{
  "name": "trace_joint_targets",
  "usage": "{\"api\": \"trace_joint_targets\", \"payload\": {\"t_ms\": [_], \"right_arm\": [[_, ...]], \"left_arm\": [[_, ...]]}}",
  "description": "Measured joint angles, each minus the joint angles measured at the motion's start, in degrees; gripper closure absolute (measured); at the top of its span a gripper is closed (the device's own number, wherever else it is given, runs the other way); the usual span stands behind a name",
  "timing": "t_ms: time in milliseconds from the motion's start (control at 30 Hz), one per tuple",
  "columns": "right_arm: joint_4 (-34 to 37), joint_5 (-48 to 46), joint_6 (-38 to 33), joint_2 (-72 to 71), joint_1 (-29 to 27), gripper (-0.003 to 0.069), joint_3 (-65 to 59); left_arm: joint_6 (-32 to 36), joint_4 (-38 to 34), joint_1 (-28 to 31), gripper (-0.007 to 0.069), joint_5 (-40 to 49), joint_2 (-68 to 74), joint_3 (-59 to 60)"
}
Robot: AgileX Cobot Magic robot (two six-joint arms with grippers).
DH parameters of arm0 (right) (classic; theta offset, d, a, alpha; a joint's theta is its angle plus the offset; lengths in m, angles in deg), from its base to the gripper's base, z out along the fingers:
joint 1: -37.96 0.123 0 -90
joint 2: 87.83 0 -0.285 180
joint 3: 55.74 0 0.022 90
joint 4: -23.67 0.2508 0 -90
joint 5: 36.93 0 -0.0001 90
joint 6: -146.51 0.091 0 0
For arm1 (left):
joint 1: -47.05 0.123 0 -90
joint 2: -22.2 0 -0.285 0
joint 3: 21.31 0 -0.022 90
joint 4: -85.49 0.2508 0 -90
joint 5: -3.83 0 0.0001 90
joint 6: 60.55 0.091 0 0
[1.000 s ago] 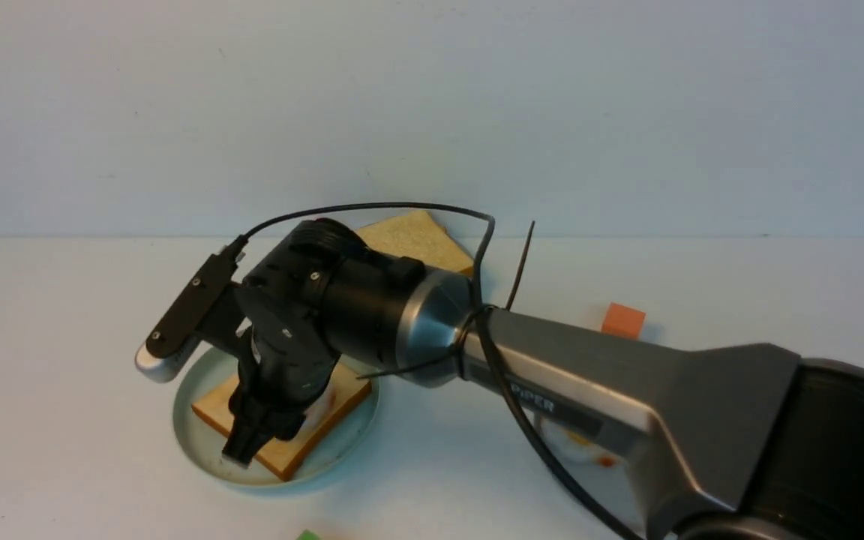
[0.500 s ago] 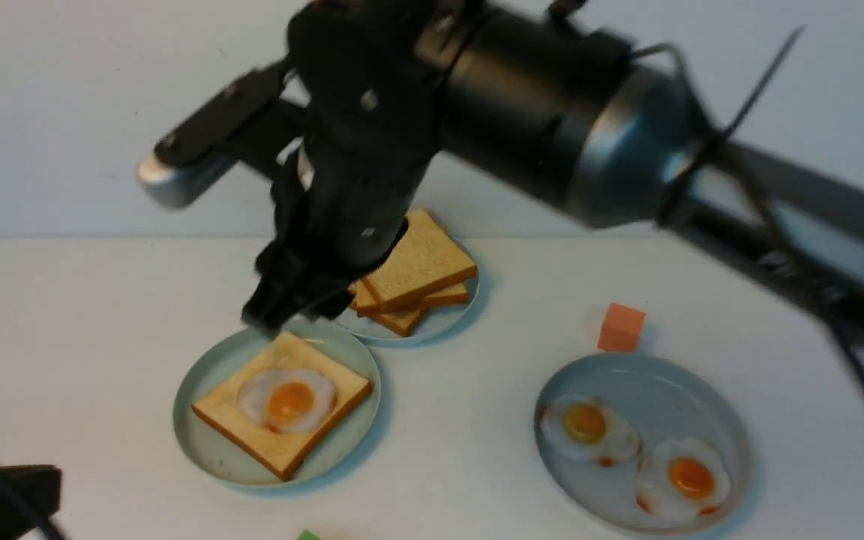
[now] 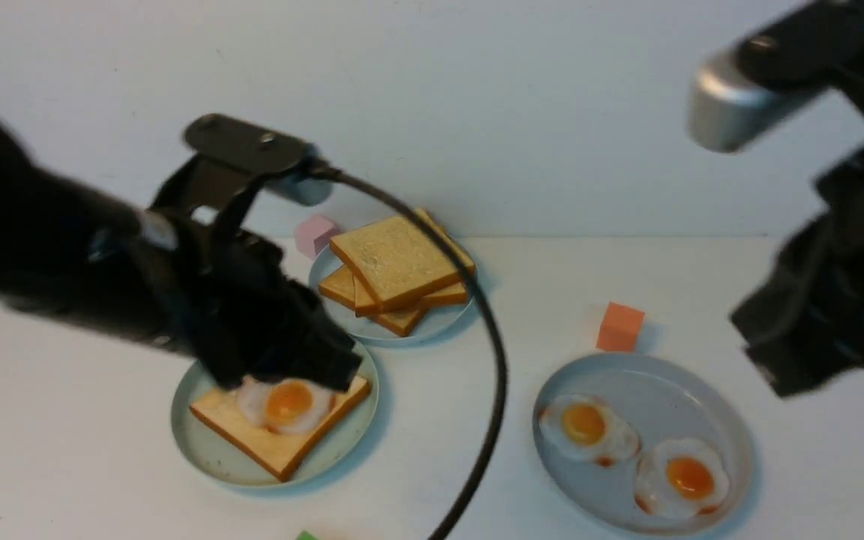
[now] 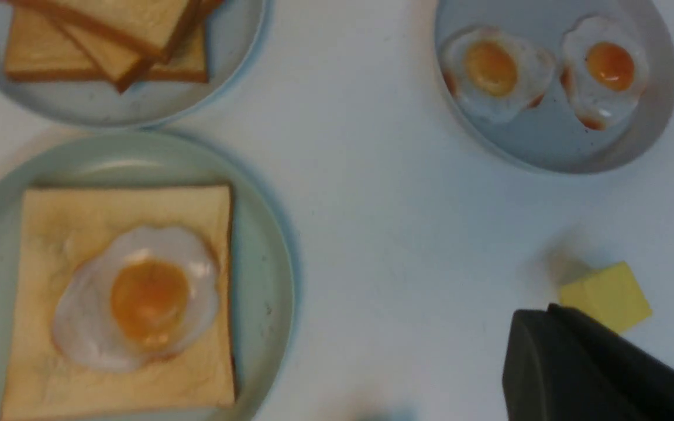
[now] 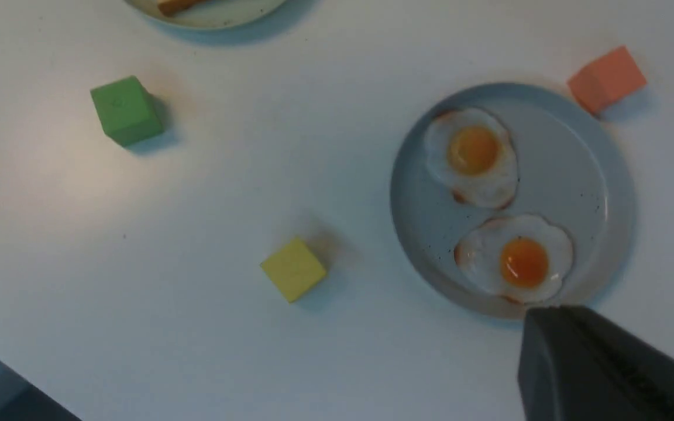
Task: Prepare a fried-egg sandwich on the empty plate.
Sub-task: Use the left arm to grab a slice of bread
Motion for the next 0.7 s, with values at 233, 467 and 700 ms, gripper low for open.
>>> {"api": "trace_joint_targets", "payload": {"t_ms": [233,467,700], "right_arm": [[0.2,1.3,5.8,-12.8,-0.2,0.0659,-6.5],[1.2,1.0,6.2,-14.9,-0.2,0.0655,-7.0],[3.0,-0.7,6.2,-14.9,-0.2,0.0653,-7.0]], "left_arm": [[5.1,0.7,0.0,0.0638,-0.5,19.2,-17.1],[5.8,3.9,0.0,0.0550,-4.0,33.5,-29.6],[5.8,8.0,0.9,0.0267,-9.1,41.9,-35.9]]}}
